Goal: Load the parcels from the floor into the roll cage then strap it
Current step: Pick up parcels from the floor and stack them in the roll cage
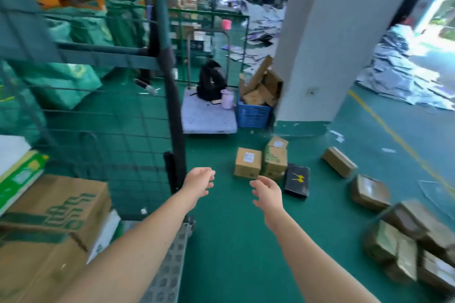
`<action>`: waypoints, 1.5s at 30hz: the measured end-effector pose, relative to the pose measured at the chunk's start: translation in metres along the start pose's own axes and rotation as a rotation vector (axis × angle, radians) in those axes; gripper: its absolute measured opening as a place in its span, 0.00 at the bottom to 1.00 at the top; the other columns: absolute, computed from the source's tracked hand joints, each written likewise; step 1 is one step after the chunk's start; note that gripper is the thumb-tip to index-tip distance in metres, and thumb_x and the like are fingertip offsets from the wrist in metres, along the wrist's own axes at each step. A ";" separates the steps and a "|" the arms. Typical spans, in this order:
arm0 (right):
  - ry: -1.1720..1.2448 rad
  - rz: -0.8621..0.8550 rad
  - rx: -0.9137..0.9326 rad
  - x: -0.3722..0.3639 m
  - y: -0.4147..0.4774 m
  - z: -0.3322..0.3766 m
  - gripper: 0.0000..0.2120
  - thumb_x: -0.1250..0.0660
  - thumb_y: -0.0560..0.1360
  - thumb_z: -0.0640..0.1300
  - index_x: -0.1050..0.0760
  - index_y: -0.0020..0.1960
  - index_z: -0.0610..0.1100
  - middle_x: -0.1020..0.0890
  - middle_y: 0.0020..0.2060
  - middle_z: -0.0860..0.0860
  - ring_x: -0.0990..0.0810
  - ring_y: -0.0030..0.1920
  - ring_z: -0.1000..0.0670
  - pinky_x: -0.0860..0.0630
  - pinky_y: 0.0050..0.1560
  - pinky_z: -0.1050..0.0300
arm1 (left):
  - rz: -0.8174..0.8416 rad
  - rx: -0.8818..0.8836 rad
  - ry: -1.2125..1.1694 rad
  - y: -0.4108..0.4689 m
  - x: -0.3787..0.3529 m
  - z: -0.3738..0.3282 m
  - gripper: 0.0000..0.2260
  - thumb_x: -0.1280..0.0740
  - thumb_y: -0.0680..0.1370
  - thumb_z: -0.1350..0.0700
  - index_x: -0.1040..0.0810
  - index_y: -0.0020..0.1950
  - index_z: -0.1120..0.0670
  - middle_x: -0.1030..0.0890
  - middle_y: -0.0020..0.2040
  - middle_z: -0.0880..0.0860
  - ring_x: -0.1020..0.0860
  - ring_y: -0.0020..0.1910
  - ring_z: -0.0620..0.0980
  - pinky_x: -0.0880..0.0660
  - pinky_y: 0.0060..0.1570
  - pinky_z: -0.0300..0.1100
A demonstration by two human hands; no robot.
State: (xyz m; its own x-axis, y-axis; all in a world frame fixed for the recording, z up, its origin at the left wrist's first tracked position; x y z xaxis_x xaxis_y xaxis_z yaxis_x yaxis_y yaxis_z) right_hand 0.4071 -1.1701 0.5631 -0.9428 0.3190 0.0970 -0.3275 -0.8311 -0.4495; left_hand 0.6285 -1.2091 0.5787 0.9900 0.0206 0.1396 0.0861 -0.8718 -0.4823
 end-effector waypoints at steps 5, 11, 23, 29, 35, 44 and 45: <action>0.008 -0.095 -0.021 0.118 0.016 -0.006 0.22 0.32 0.78 0.44 0.30 0.70 0.44 0.23 0.61 0.48 0.23 0.57 0.48 0.25 0.62 0.48 | 0.111 -0.007 0.064 -0.011 -0.115 -0.007 0.09 0.38 0.79 0.55 0.25 0.58 0.52 0.22 0.48 0.51 0.23 0.47 0.50 0.27 0.48 0.42; -0.007 -0.186 -0.016 0.244 0.041 -0.004 0.24 0.31 0.77 0.45 0.31 0.71 0.43 0.23 0.60 0.49 0.23 0.47 0.51 0.24 0.51 0.51 | 0.197 -0.010 0.107 -0.026 -0.243 -0.020 0.04 0.38 0.80 0.55 0.26 0.46 0.51 0.25 0.49 0.52 0.26 0.45 0.50 0.29 0.47 0.43; 0.062 -0.257 -0.046 0.374 0.105 -0.010 0.26 0.30 0.76 0.47 0.32 0.71 0.44 0.25 0.63 0.49 0.23 0.53 0.50 0.24 0.58 0.48 | 0.242 -0.026 0.175 -0.008 -0.388 -0.045 0.03 0.39 0.81 0.57 0.27 0.54 0.53 0.26 0.48 0.52 0.27 0.47 0.51 0.30 0.46 0.43; 0.094 -0.272 -0.116 0.386 0.155 -0.015 0.28 0.29 0.75 0.47 0.32 0.72 0.44 0.26 0.65 0.47 0.25 0.63 0.46 0.28 0.68 0.43 | 0.259 -0.002 0.215 0.045 -0.423 -0.049 0.05 0.39 0.81 0.57 0.27 0.56 0.54 0.27 0.41 0.50 0.29 0.43 0.50 0.32 0.36 0.39; 0.081 -0.293 -0.147 0.383 0.239 0.009 0.29 0.29 0.75 0.47 0.33 0.73 0.44 0.27 0.67 0.48 0.26 0.65 0.46 0.28 0.68 0.42 | 0.285 0.032 0.244 0.136 -0.458 -0.075 0.03 0.39 0.81 0.57 0.27 0.54 0.53 0.27 0.41 0.50 0.29 0.45 0.51 0.32 0.37 0.39; 0.075 -0.289 -0.152 0.341 0.384 0.090 0.29 0.28 0.75 0.47 0.33 0.73 0.45 0.26 0.66 0.48 0.25 0.63 0.47 0.27 0.67 0.44 | 0.288 0.077 0.263 0.279 -0.471 -0.146 0.05 0.39 0.80 0.56 0.27 0.55 0.54 0.26 0.44 0.52 0.28 0.46 0.51 0.31 0.38 0.40; 0.071 -0.279 -0.154 0.334 0.395 0.097 0.29 0.29 0.75 0.47 0.33 0.73 0.45 0.26 0.65 0.48 0.25 0.62 0.47 0.26 0.66 0.45 | 0.281 0.089 0.269 0.293 -0.469 -0.150 0.07 0.38 0.80 0.56 0.26 0.57 0.54 0.25 0.45 0.52 0.27 0.46 0.51 0.31 0.38 0.40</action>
State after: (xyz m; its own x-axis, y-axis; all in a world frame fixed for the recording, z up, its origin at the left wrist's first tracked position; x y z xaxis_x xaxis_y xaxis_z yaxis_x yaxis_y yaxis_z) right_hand -0.0432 -1.4357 0.5045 -0.8097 0.5601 0.1753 -0.5538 -0.6303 -0.5441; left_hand 0.1726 -1.5475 0.5018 0.9130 -0.3516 0.2071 -0.1626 -0.7789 -0.6057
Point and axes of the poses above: each hand's wrist, its own y-axis towards the middle knuckle, its own x-axis out of the back of the hand, z = x × y, the point moved 10 cm from there along y, towards the middle knuckle
